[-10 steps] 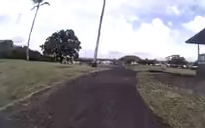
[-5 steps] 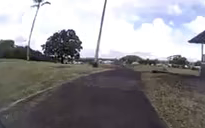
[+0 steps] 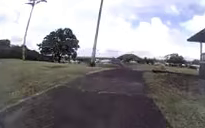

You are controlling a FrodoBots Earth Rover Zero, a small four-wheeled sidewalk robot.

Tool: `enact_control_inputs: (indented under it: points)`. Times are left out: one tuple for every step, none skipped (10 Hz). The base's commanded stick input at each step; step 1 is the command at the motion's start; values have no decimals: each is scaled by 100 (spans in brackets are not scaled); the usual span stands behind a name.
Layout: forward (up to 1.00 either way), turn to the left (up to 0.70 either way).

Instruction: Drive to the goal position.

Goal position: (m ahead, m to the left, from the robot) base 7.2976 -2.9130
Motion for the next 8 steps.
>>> enact_control_inputs:
  points:
    - [85, 0]
    - [85, 0]
    - [85, 0]
    - [85, 0]
    - [85, 0]
    - [85, 0]
    - [85, 0]
    - [85, -1]
